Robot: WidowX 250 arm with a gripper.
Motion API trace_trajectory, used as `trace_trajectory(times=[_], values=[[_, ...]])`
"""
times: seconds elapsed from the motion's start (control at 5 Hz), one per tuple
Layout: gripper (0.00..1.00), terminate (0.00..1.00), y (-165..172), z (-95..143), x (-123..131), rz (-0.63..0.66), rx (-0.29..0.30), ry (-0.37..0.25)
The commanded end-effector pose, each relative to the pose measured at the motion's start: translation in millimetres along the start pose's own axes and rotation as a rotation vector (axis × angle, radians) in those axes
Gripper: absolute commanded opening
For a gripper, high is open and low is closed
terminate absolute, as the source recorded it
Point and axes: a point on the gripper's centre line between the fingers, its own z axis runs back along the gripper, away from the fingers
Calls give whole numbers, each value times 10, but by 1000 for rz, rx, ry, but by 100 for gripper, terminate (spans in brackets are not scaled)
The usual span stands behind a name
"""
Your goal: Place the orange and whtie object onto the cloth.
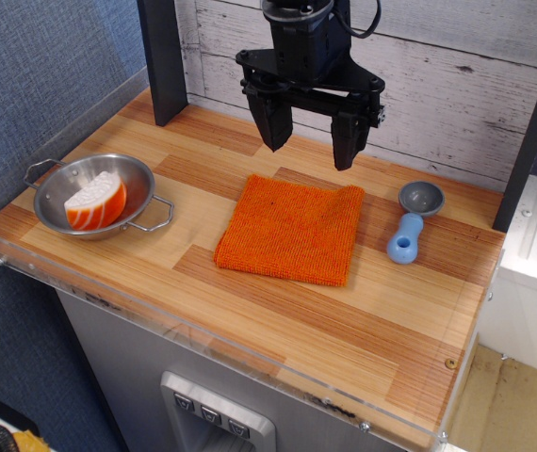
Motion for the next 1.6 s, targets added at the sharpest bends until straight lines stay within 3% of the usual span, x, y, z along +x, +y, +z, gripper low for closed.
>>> trace_trajectory(times=[0.0, 0.6, 1.4], values=[[100, 0, 0, 0, 0, 0, 0, 0], [100, 0, 638, 229, -190, 43, -29, 17], [100, 0, 1720, 266, -638, 79, 68, 90]])
